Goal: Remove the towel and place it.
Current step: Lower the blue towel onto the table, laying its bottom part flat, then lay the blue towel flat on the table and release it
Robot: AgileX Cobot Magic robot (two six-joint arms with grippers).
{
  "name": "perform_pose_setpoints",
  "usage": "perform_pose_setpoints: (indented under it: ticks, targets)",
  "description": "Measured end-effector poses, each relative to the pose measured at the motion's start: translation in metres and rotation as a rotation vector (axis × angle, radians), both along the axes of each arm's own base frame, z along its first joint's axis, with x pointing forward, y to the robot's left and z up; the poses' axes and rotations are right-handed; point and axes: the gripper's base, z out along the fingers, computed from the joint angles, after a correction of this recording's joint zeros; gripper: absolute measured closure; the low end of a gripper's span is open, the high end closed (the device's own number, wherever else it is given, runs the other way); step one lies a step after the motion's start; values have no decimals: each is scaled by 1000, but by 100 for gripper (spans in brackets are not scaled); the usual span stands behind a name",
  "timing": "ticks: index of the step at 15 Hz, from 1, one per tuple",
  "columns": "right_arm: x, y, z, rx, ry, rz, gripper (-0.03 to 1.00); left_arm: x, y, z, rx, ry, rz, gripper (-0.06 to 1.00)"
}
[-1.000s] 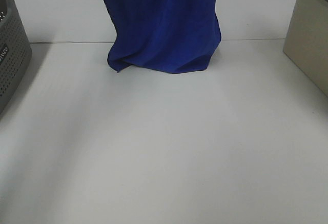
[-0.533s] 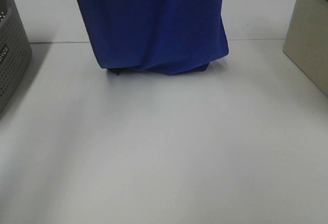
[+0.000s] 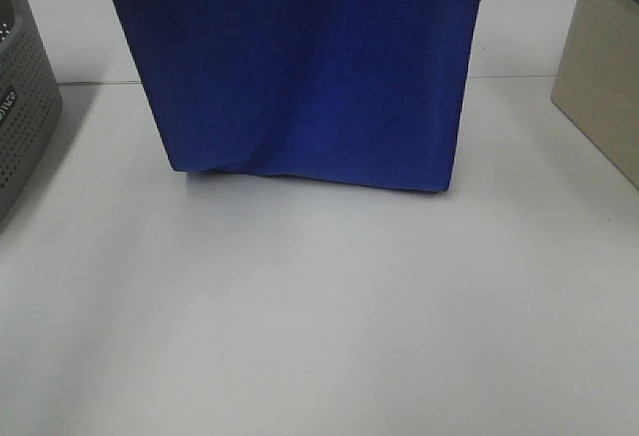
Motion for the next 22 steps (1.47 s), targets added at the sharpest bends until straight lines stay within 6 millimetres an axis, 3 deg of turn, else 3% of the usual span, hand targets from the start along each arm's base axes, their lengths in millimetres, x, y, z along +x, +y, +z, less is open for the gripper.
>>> perform_pose_setpoints:
  ticks: [5, 6, 9, 12, 14, 17, 22]
  targets:
    - [-39, -5, -37, 21, 190, 40, 95, -42, 8, -23, -32, 130, 4, 94]
    - [-58, -9, -43, 54, 227, 46, 95, -66, 12, -26, -44, 143, -5, 94]
    - [-88, -15, -43, 97, 231, 54, 95, -101, 17, -10, -110, 100, -41, 94]
    - [-114, -23, -46, 104, 223, 55, 95, -119, 17, -16, -138, 116, -87, 94]
    - [-125, -27, -61, 92, 261, 51, 95, -116, 12, -51, -145, 248, -99, 94]
    - [-135, -32, -93, 45, 349, 34, 95, -114, 6, -85, -165, 382, -119, 94]
    - [-155, -45, -147, -52, 496, 1, 95, -138, -30, -140, -44, 573, -257, 94]
